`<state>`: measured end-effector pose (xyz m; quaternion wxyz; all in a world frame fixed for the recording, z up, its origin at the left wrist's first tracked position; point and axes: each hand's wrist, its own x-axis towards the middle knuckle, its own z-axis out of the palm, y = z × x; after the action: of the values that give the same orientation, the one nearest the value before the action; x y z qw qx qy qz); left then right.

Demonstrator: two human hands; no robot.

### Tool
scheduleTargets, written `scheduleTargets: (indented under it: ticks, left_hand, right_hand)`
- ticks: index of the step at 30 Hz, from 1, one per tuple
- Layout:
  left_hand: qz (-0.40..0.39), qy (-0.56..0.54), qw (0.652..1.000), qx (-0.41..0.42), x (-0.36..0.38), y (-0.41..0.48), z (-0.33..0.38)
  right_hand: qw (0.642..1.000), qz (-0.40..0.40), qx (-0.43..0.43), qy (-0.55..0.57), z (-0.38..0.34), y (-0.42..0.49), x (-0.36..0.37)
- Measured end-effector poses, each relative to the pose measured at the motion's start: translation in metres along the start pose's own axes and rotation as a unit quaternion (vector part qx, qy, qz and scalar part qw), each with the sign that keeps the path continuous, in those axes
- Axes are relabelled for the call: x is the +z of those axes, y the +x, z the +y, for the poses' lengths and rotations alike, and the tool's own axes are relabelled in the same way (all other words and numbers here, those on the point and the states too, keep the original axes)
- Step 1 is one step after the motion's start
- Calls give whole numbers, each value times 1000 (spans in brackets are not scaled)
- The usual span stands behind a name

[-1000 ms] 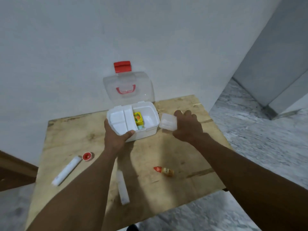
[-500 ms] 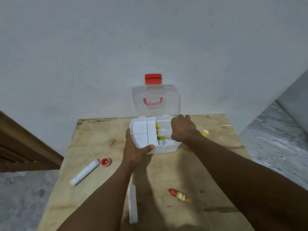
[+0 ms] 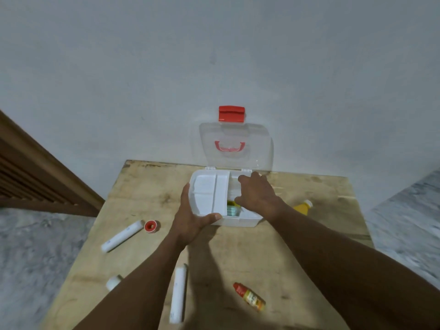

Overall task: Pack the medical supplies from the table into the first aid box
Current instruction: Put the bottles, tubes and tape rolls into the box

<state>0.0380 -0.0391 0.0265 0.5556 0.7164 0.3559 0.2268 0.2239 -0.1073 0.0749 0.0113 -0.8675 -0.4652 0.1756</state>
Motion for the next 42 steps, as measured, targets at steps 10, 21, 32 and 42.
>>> scheduleTargets:
  ticks: [10,21,32,42]
  left_hand:
    - [1,-2,1000,3,0,0,-1]
    - [12,-14,1000,0,0,1,-7]
    - [10,-34,999,15,-3,1,-11]
    - [5,-29,999,18,-3,1,-9]
  right_hand:
    - [984,-12,57,170,-11,10,22]
    - [945,82,117,296,-29,1,35]
    - [956,105,133,240,-44,-15,30]
    - [935,221,223,165,-10,-68,10]
